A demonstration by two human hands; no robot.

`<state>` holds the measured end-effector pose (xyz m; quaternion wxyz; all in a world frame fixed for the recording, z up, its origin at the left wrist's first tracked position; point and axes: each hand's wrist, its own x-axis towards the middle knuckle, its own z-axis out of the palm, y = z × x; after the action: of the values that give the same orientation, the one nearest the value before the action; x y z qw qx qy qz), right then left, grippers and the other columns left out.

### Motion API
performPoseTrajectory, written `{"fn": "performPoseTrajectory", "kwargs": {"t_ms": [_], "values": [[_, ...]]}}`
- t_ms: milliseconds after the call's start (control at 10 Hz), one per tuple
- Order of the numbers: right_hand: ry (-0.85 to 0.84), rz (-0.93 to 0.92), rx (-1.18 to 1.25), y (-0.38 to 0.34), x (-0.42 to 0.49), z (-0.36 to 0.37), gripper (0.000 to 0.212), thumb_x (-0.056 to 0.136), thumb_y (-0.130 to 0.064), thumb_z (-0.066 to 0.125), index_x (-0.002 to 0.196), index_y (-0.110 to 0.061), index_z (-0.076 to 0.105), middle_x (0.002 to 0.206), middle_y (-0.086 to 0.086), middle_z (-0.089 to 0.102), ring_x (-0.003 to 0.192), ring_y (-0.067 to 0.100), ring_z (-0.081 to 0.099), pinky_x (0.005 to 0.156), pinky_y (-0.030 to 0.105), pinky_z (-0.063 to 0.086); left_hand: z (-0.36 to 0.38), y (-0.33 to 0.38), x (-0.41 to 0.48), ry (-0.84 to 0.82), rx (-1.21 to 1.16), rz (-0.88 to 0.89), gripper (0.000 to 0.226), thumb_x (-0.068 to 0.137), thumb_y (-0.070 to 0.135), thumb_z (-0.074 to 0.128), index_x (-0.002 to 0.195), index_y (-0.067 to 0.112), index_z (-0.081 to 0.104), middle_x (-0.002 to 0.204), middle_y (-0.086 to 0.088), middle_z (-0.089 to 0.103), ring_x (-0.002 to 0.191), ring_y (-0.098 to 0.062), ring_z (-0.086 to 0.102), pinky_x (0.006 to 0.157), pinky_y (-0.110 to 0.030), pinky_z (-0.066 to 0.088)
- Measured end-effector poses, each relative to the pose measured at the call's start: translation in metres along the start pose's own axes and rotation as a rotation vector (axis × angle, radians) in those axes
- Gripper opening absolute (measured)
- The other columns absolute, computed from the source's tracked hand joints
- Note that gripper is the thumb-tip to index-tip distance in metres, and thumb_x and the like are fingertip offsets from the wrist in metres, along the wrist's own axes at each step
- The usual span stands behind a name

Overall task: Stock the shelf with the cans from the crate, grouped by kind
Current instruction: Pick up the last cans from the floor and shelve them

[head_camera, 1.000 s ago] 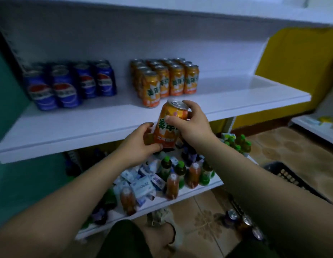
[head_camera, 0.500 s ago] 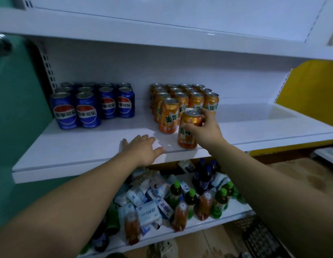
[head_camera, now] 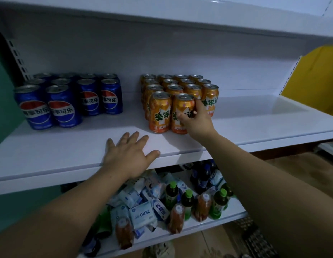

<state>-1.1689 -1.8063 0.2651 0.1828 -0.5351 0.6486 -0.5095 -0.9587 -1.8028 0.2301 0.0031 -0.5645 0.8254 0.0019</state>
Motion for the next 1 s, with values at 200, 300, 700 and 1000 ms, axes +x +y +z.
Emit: {"fn": "performPoseTrajectory", "kwargs": {"t_ms": [200,300,700,1000], "values": [[-0.023,0.001,0.051,0.007,0.008,0.005,0.070,0.089,-0.039,0.066,0.147,-0.031,0.029,0.142,-0.002,0.047,0.130,0.022,0.046,0.105,0.042,0.041,0.004,0.001,0.001,0.006,0.001,-0.006,0.078,0.084,0.076,0.009,0.151,0.035,0.006,0.161,0.005,0.003,0.147,-0.020,0.001,0.114,-0.059,0.007],[-0.035,0.043,0.009,0.007,0.013,0.008,0.070,0.088,-0.042,0.065,0.147,-0.029,0.030,0.142,-0.001,0.048,0.130,0.024,0.047,0.106,0.044,0.042,0.005,0.000,0.002,-0.008,-0.001,-0.013,0.079,0.084,0.077,0.009,0.151,0.035,0.006,0.161,0.005,0.002,0.147,-0.020,0.000,0.115,-0.058,0.006],[-0.098,0.243,-0.515,0.004,-0.047,-0.088,0.075,0.091,-0.054,0.056,0.151,-0.019,0.028,0.151,0.006,0.038,0.126,0.028,0.048,0.099,0.039,0.044,-0.020,0.031,-0.012,0.004,-0.096,0.231,0.069,0.092,0.062,0.035,0.150,0.027,0.020,0.160,0.001,0.013,0.146,-0.018,0.011,0.117,-0.051,0.011],[-0.052,0.457,-0.778,0.042,-0.166,-0.192,0.068,0.090,-0.054,0.056,0.145,-0.019,0.037,0.141,0.007,0.050,0.117,0.027,0.054,0.085,0.034,0.046,0.030,0.207,-0.095,-0.247,-0.228,0.693,0.068,0.091,0.054,0.049,0.148,0.023,0.028,0.156,0.001,0.025,0.139,-0.022,0.031,0.111,-0.042,0.032]]}}
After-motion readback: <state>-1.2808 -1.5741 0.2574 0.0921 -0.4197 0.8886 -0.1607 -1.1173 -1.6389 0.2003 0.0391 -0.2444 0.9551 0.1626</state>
